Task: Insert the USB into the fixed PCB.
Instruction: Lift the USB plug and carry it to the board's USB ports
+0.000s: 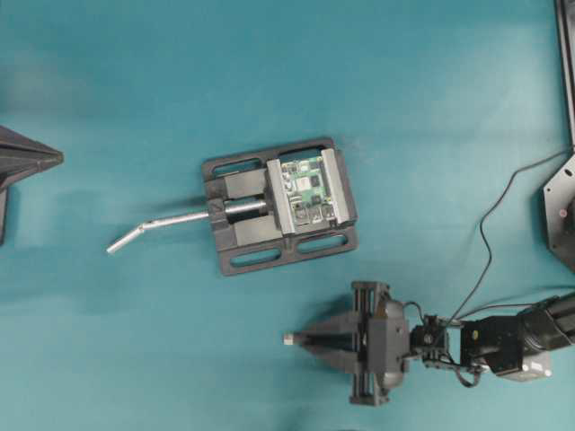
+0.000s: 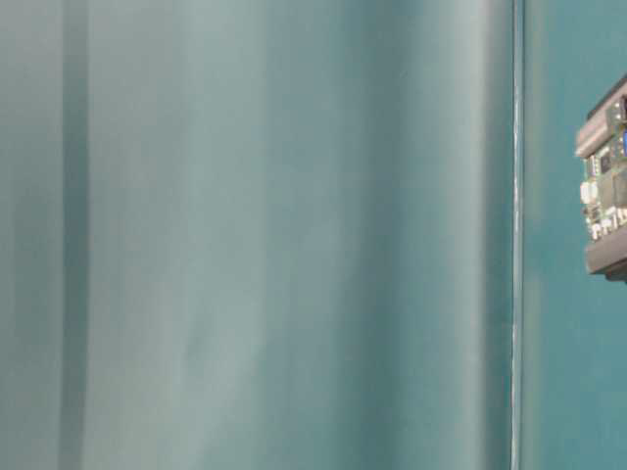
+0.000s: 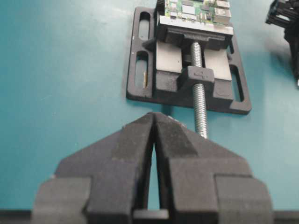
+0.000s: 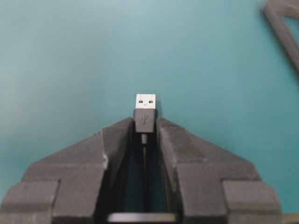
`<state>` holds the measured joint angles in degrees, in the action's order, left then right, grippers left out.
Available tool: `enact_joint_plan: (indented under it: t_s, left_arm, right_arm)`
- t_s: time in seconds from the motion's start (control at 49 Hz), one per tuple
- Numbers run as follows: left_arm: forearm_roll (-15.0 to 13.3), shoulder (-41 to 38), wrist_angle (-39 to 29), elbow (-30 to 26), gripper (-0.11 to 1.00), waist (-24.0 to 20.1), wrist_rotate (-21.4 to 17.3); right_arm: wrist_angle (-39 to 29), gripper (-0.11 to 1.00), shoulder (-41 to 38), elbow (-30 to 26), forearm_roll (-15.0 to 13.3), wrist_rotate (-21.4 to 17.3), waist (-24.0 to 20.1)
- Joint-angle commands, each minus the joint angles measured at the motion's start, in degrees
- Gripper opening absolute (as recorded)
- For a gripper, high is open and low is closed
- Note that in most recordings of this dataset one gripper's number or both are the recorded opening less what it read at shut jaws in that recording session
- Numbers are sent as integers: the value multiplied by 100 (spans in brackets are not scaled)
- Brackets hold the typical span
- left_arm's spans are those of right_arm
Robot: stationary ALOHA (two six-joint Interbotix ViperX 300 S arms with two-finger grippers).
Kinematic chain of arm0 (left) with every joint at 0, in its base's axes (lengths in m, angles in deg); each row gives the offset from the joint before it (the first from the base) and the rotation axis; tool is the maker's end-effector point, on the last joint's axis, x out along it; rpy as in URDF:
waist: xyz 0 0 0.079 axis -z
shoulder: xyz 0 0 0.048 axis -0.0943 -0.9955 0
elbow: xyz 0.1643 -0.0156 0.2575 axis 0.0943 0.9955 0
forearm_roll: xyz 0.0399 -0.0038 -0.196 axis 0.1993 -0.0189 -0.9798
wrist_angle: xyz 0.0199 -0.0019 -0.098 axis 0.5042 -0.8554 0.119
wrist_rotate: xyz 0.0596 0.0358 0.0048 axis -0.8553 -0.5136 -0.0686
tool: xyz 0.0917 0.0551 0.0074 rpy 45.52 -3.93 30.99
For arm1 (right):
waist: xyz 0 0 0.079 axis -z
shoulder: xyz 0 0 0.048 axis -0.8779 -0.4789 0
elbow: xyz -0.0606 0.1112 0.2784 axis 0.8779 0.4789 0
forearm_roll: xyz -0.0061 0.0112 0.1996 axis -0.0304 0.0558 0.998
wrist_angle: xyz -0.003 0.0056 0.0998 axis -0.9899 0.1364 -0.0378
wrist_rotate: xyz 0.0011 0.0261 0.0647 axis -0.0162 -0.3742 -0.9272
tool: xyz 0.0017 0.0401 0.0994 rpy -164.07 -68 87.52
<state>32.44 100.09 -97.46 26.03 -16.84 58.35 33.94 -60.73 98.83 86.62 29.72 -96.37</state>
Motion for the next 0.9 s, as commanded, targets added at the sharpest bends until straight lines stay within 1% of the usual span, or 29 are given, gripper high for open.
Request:
enact_joint_plan:
  t_s: [0.0,0.082,0.123,0.143,0.225,0.306,0.368,0.511,0.654,0.797,0.817,0.878]
  left_arm:
    - [18,-53,26,-141,0,-18,35]
    - [18,-44,26,-141,0,-18,35]
    - [18,-44,26,-141,0,-18,35]
    - [9,-44,26,-132,0,-9,35]
    - [18,-44,26,-141,0,-18,35]
    - [18,-53,26,-141,0,-18,35]
    - [18,-44,26,-141,0,-18,35]
    - [9,-44,26,-141,0,-18,35]
    - [18,-53,26,-141,0,-18,35]
    - [18,-53,26,-141,0,-18,35]
    - [18,-53,26,-141,0,-18,35]
    - [18,-44,26,-141,0,-18,35]
  right_arm:
    - [202,20,158,-167,352,141,-18]
    - [369,20,158,-281,773,457,-53]
    - [457,20,158,-325,1020,650,-79]
    - [519,20,158,-369,1195,800,-105]
    - [659,20,158,-492,1705,1160,-202]
    - [844,20,149,-598,2197,1441,-290]
    - [1020,20,149,-650,2505,1582,-334]
    - [1468,20,149,-738,3164,1740,-387]
    - [1828,20,44,-923,3647,1740,-387]
    - [2101,20,-158,-1292,4184,1749,-378]
    - [2171,20,-211,-1389,4315,1758,-387]
    - [2329,20,-308,-1564,4562,1775,-396]
